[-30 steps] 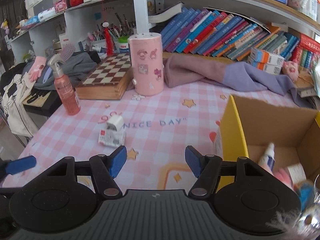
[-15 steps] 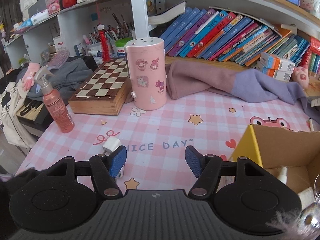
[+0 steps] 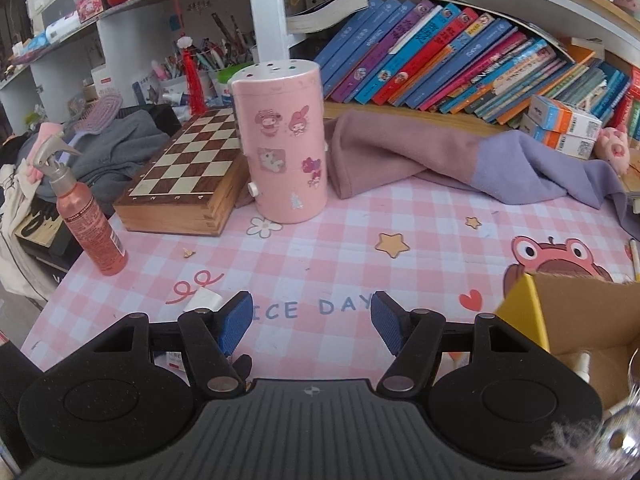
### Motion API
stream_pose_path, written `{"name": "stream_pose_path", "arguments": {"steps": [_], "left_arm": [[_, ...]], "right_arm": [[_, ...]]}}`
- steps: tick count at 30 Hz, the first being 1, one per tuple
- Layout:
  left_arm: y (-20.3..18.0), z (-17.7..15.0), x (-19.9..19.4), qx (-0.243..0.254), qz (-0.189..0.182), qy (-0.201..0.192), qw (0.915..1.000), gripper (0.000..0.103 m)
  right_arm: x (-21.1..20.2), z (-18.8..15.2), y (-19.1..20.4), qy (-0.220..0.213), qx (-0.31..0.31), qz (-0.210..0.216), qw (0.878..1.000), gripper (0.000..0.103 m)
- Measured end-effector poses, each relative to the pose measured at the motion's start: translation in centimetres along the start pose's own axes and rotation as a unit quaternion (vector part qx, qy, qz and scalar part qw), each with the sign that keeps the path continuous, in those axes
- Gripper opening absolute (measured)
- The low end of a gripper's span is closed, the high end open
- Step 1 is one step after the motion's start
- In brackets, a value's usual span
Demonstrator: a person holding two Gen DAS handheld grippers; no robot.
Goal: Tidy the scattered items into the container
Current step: 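Close the left tool on the staple box while the right tool grasps the white plug, then carry the staple box and white plug with both tools over the yellow box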
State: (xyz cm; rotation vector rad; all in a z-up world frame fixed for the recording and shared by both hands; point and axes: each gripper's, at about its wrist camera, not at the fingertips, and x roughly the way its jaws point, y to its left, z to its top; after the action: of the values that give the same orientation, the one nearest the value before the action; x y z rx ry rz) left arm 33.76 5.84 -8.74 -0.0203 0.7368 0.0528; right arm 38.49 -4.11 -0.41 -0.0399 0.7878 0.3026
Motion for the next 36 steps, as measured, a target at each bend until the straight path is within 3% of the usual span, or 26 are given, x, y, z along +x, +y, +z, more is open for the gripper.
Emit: {"name": "stream_pose_path", "arguments": {"steps": [6,15,20,26,29,36], "left_arm": [[1.8,-0.2,-1.8,-0.025,-0.003,-0.003,0.9997,0.053],[7.1,-2.4,-8.4,-0.103,0.023,0.006,0.9944,0.053],[9.1,-3.4,-11.1,-0.143,0.041,0.004,0.9889,0.053],[10.1,-3.9,-12.7,-0.172,0.051,-0.005,0.9838,0.053],[10.1,-4.0,-13.2,-0.176,0.049,-0.010,0.9831,0.053],[9.9,-3.8,-14.0,-0.173,0.043,-0.022,0.9838,0.053]], "right_arm": [[1.5,0.6,1.5,0.006,-0.015,0.021,1.000,0.064],[6.2,0.0,5.8,0.063,-0.046,0.043,0.996,0.060],[7.8,-0.6,8.4,0.055,-0.098,0.037,0.993,0.053],[9.5,-1.2,8.4,0.060,-0.103,0.033,0.992,0.047],[9.4,-1.6,8.5,0.041,-0.116,0.044,0.991,0.036],[7.9,-1.7,8.7,0.024,-0.123,0.049,0.991,0.036]]}}
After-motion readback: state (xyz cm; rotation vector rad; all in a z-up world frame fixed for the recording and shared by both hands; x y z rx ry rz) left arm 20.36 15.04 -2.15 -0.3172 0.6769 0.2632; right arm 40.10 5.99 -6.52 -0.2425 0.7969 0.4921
